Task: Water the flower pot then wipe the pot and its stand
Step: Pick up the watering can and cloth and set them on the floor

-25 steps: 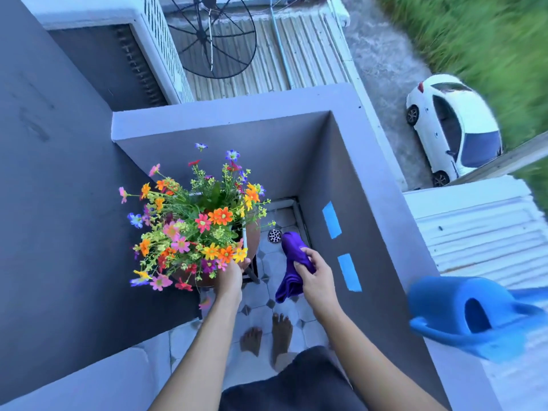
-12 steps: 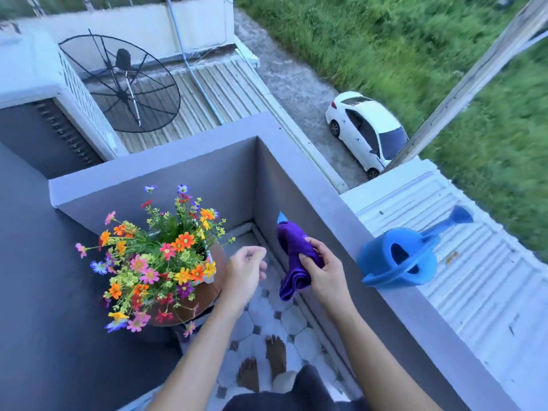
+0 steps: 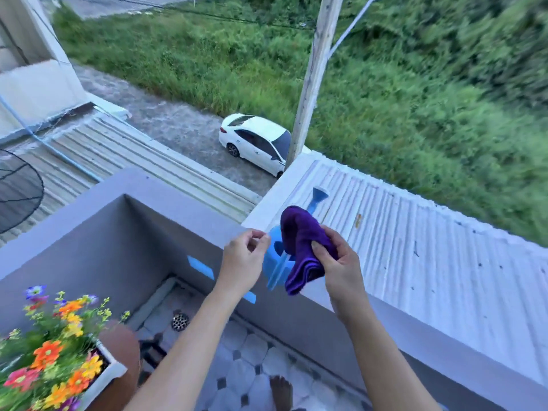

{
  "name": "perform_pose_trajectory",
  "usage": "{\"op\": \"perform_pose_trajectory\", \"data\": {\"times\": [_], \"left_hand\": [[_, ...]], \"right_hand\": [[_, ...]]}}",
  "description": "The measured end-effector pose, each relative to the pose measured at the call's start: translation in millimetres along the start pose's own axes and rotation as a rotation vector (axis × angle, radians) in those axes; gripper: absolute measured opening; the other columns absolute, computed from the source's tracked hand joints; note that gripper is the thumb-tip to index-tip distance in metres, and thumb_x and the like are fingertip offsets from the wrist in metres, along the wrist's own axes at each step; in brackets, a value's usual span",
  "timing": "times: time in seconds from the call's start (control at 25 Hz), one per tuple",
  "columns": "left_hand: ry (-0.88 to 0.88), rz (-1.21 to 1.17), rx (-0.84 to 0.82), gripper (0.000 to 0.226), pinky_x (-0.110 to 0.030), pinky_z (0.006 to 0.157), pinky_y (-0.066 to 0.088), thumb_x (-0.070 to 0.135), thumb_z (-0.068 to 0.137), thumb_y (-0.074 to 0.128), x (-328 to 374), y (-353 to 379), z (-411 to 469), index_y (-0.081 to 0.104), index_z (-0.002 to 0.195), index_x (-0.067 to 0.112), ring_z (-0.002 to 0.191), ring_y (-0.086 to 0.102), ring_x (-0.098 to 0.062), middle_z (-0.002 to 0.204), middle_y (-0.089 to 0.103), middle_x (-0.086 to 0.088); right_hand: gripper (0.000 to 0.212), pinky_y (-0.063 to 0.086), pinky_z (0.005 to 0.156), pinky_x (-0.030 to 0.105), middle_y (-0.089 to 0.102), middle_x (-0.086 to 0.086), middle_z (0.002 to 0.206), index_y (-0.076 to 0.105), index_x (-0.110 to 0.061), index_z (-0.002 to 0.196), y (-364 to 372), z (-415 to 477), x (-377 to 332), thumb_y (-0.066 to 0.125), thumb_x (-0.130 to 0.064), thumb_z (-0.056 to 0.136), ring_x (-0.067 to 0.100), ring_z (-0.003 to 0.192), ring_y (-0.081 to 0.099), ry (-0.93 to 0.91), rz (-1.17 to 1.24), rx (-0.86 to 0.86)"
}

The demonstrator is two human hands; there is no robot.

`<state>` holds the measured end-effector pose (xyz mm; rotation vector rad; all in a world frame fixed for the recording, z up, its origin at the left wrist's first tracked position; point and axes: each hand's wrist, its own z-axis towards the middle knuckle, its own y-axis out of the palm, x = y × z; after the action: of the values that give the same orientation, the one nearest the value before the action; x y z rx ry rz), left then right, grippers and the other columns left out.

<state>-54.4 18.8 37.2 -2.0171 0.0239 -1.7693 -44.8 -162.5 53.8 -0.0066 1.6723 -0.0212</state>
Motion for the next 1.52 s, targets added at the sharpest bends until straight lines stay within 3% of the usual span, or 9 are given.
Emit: {"op": "perform_pose_trajectory", "data": {"times": [0.24, 0.36, 0.52, 0.76, 0.88, 1.04, 1.16, 1.32, 1.52], "left_hand": [[-0.066, 0.216, -0.162, 0.038, -0.036, 0.082, 0.051, 0.048, 0.09, 0.056, 10, 74, 34, 0.058, 0.114, 0.019, 0.089, 0.059, -0.016, 0.094, 0.06, 0.007], [-0.133, 0.289, -0.195, 0.025, -0.035, 0.072, 0.047, 0.042, 0.092, 0.054, 9, 98, 41, 0.054, 0.096, 0.017, 0.076, 0.056, -0.018, 0.082, 0.056, 0.004], [-0.149, 0.356, -0.135, 0.029, -0.03, 0.054, 0.037, 0.042, 0.093, 0.052, 10, 107, 47, 0.052, 0.079, 0.016, 0.058, 0.05, -0.017, 0.068, 0.054, 0.0], [-0.087, 0.645, 0.018, 0.028, -0.032, 0.067, 0.042, 0.044, 0.092, 0.052, 28, 104, 51, 0.061, 0.096, 0.018, 0.08, 0.06, -0.026, 0.084, 0.06, -0.001], [-0.251, 0.312, 0.077, 0.031, -0.033, 0.063, 0.047, 0.043, 0.093, 0.05, 38, 115, 32, 0.061, 0.09, 0.014, 0.066, 0.061, -0.024, 0.069, 0.062, -0.002], [-0.718, -0.609, 0.119, 0.032, -0.022, 0.039, 0.028, 0.04, 0.096, 0.052, 39, 151, 15, 0.059, 0.098, 0.009, 0.04, 0.034, -0.01, 0.066, 0.051, -0.002], [-0.674, -1.092, 0.302, 0.025, -0.02, 0.038, 0.029, 0.037, 0.095, 0.058, 32, 174, 25, 0.058, 0.1, 0.012, 0.041, 0.031, -0.007, 0.077, 0.052, -0.003], [-0.596, -1.265, 0.407, 0.027, -0.018, 0.041, 0.031, 0.034, 0.097, 0.054, 33, 189, 39, 0.06, 0.103, 0.008, 0.043, 0.033, -0.006, 0.086, 0.057, -0.003], [-0.533, -1.136, 0.543, 0.023, -0.021, 0.04, 0.028, 0.029, 0.099, 0.053, 15, 152, 35, 0.058, 0.083, 0.013, 0.042, 0.031, -0.006, 0.074, 0.052, 0.001]], "right_hand": [[0.029, 0.057, 0.084, 0.029, 0.079, -0.003, 0.103, 0.072, -0.03, 0.11, -70, 20, 12, 0.061, -0.006, 0.098, 0.015, 0.094, 0.072, 0.088, 0.015, 0.145], [0.029, 0.055, 0.086, 0.031, 0.079, -0.005, 0.101, 0.073, -0.03, 0.11, -91, 31, 21, 0.06, -0.007, 0.099, 0.013, 0.091, 0.072, 0.125, 0.014, 0.124], [0.028, 0.055, 0.085, 0.033, 0.079, -0.005, 0.103, 0.073, -0.031, 0.111, -99, 53, 29, 0.062, -0.009, 0.099, 0.013, 0.091, 0.072, 0.165, 0.029, 0.059], [0.027, 0.057, 0.077, 0.027, 0.079, -0.005, 0.101, 0.073, -0.031, 0.111, -89, 87, 29, 0.062, -0.009, 0.099, 0.012, 0.089, 0.072, 0.165, 0.024, -0.097], [0.027, 0.058, 0.077, 0.025, 0.079, -0.006, 0.101, 0.072, -0.031, 0.111, -91, 100, 27, 0.062, -0.009, 0.098, 0.011, 0.089, 0.072, 0.166, 0.044, -0.097], [0.027, 0.056, 0.078, 0.028, 0.078, -0.002, 0.102, 0.072, -0.026, 0.114, -102, 113, 30, 0.062, -0.007, 0.097, 0.014, 0.089, 0.071, 0.149, 0.078, -0.033], [0.026, 0.056, 0.076, 0.027, 0.077, -0.003, 0.098, 0.073, -0.027, 0.112, -109, 117, 31, 0.063, -0.007, 0.097, 0.015, 0.086, 0.068, 0.152, 0.105, -0.017], [0.027, 0.055, 0.084, 0.035, 0.077, 0.005, 0.106, 0.073, -0.025, 0.115, -112, 116, 31, 0.062, -0.008, 0.097, 0.015, 0.089, 0.069, 0.141, 0.094, -0.051], [0.029, 0.056, 0.074, 0.026, 0.076, 0.004, 0.107, 0.07, -0.021, 0.121, -106, 109, 12, 0.061, -0.006, 0.098, 0.015, 0.089, 0.069, 0.115, 0.092, -0.173]]}}
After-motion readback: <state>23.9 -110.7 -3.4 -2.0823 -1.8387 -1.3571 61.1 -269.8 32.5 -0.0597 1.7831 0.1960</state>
